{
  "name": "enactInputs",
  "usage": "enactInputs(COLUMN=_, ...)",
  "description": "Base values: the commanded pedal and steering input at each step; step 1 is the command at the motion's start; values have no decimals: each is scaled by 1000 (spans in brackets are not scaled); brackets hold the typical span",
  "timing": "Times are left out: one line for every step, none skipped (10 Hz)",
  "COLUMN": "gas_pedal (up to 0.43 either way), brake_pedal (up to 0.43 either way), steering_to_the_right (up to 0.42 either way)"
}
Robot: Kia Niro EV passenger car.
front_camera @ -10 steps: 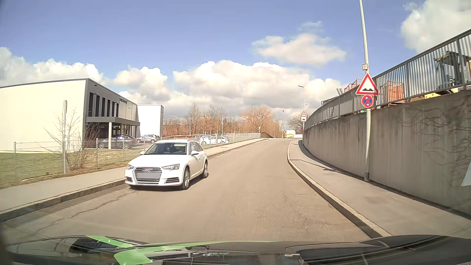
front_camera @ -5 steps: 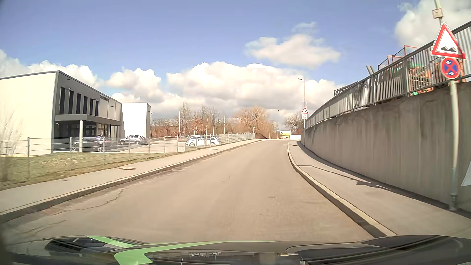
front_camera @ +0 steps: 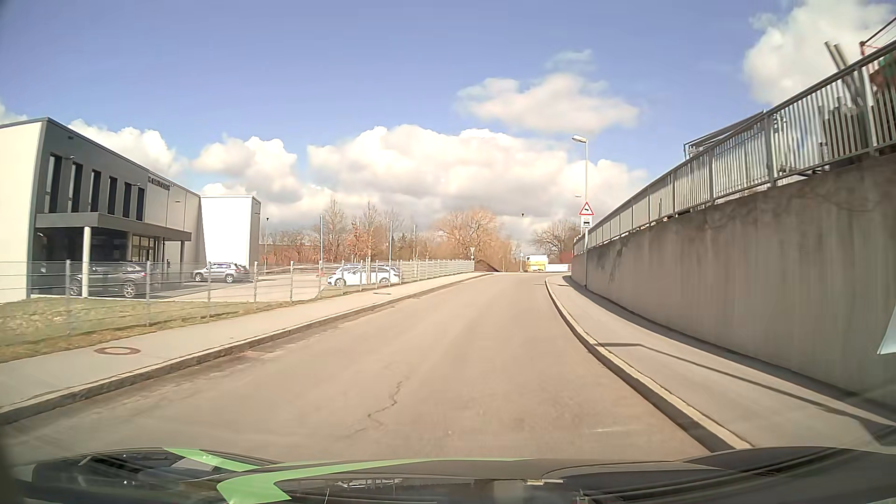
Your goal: Follow the waypoints while adhering to traffic rules and regulations
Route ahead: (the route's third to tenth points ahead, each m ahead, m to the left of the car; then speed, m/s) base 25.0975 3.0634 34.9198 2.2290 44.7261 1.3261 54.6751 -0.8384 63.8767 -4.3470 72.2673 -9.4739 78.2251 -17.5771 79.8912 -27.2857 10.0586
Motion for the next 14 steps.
enactInputs(gas_pedal=67, brake_pedal=0, steering_to_the_right=28)
enactInputs(gas_pedal=67, brake_pedal=0, steering_to_the_right=28)
enactInputs(gas_pedal=67, brake_pedal=0, steering_to_the_right=28)
enactInputs(gas_pedal=67, brake_pedal=0, steering_to_the_right=28)
enactInputs(gas_pedal=67, brake_pedal=0, steering_to_the_right=28)
enactInputs(gas_pedal=67, brake_pedal=0, steering_to_the_right=28)
enactInputs(gas_pedal=67, brake_pedal=0, steering_to_the_right=28)
enactInputs(gas_pedal=67, brake_pedal=0, steering_to_the_right=29)
enactInputs(gas_pedal=79, brake_pedal=0, steering_to_the_right=29)
enactInputs(gas_pedal=79, brake_pedal=0, steering_to_the_right=29)
enactInputs(gas_pedal=79, brake_pedal=0, steering_to_the_right=29)
enactInputs(gas_pedal=79, brake_pedal=0, steering_to_the_right=28)
enactInputs(gas_pedal=79, brake_pedal=0, steering_to_the_right=28)
enactInputs(gas_pedal=79, brake_pedal=0, steering_to_the_right=27)
